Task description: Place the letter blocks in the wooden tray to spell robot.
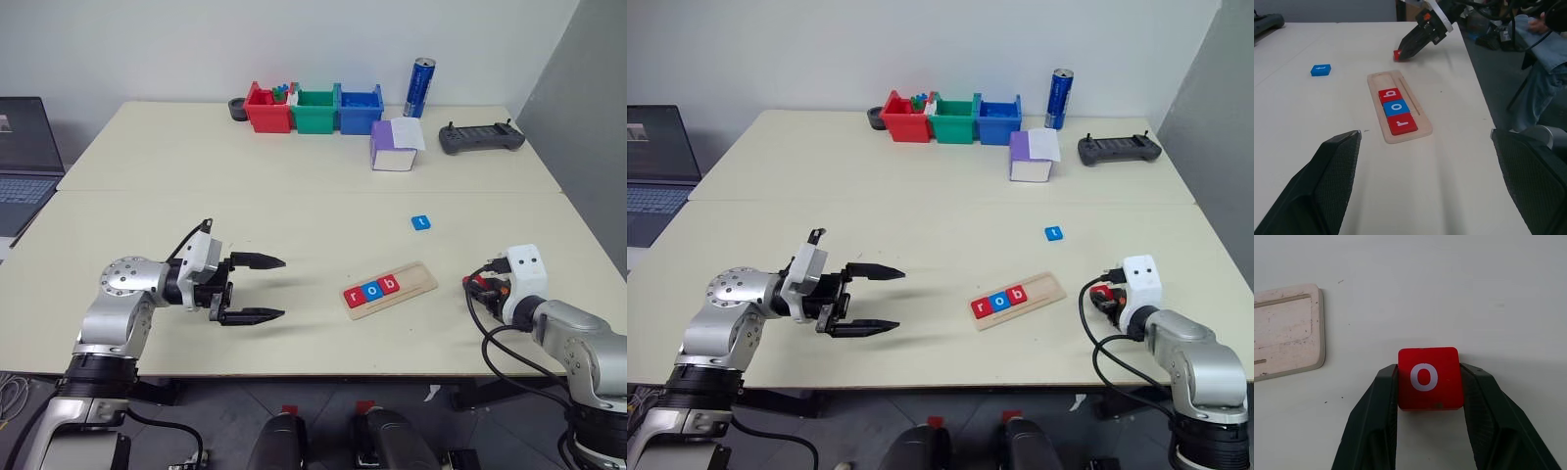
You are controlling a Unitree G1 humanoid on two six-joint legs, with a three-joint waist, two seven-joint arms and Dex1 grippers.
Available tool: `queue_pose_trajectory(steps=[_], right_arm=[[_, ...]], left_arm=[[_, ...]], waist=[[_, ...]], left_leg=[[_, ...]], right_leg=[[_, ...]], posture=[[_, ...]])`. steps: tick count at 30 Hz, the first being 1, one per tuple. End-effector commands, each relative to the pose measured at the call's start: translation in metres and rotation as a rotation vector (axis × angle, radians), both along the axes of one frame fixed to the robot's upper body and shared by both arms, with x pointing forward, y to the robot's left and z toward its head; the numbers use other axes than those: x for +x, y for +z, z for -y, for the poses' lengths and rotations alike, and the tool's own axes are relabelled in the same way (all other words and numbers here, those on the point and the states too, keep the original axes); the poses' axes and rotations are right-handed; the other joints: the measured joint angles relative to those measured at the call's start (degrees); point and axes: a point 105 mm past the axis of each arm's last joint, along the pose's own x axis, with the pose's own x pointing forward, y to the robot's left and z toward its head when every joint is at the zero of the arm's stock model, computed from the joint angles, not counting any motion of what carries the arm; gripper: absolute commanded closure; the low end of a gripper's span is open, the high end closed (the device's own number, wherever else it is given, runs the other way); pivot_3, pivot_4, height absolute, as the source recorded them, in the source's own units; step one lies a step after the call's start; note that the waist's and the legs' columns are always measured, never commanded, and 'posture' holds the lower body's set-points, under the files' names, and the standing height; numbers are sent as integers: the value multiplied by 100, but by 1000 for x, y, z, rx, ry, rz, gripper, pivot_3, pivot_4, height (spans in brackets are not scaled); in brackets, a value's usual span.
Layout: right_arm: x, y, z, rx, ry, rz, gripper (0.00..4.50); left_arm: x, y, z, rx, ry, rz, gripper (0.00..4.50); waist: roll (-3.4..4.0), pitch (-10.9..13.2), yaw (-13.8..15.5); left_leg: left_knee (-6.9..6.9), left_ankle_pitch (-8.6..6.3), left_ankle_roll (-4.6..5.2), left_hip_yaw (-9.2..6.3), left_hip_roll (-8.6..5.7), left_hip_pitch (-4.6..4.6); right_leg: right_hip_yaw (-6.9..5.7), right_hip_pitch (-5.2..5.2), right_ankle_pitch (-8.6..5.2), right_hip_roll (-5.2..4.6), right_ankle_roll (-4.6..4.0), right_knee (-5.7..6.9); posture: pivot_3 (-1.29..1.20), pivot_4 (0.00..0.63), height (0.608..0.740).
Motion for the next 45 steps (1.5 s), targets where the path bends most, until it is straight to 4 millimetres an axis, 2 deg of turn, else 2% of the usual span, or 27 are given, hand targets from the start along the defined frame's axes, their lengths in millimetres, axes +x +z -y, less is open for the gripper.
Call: queue_pose_trajectory(steps=[1,4,7,10,13,16,19,22,26,33,45], right_arm=[[3,17,2,-8,-2,56,2036],[2,25,3,-26,23,64,1035],[4,42,10,-66,54,73,18],[6,68,12,-130,182,91,18],[-2,82,6,-200,440,71,18],[-9,71,15,-309,692,-18,18],[3,60,32,-380,808,-77,18],[11,55,35,-404,925,-116,18],[29,49,37,-473,1010,-131,18],[38,36,35,-494,1091,-192,18],[36,29,32,-493,1160,-215,18]], left_arm=[[0,6,5,-1,-24,29,0],[0,5,6,-3,-26,27,0],[-1,5,6,-4,-25,24,0],[-1,4,5,-4,-18,23,0],[-2,4,4,-3,-6,21,0],[-3,3,2,3,8,32,0],[-7,2,2,7,16,36,0],[-9,1,0,9,36,34,0],[-12,0,-4,17,71,35,0],[-20,-2,-8,25,107,33,0],[-25,1,-11,29,126,18,0]], waist=[[0,0,1],[0,0,1],[0,0,-2],[2,2,-1],[2,3,3],[0,2,1],[-3,4,-27],[0,6,-27],[0,6,-31],[2,7,2],[4,7,5]], left_leg=[[0,0,0,0,0,0],[2,0,0,0,-1,0],[2,0,0,0,-2,0],[3,0,1,-2,-2,0],[-3,-1,2,-5,-3,0],[-12,-2,3,-13,-2,0],[-17,-2,4,-11,2,0],[-14,-2,5,-2,-3,-3],[-13,-2,3,-3,1,-4],[-9,-1,2,-1,0,-7],[0,-1,2,0,1,-4]], right_leg=[[0,0,0,0,0,0],[1,1,0,-1,0,-1],[1,1,0,-1,0,-1],[-1,2,0,0,0,-3],[-6,3,0,0,0,-13],[-13,10,0,4,1,-34],[-13,18,6,7,10,-60],[-3,14,9,4,15,-61],[-5,13,9,6,14,-59],[-2,14,9,3,11,-58],[-2,16,9,2,10,-46]], posture=[[0,150,740],[0,150,740],[0,150,740],[0,150,740],[0,150,740],[0,150,740],[0,150,740],[0,150,740],[0,150,740],[0,150,740],[0,150,740]])
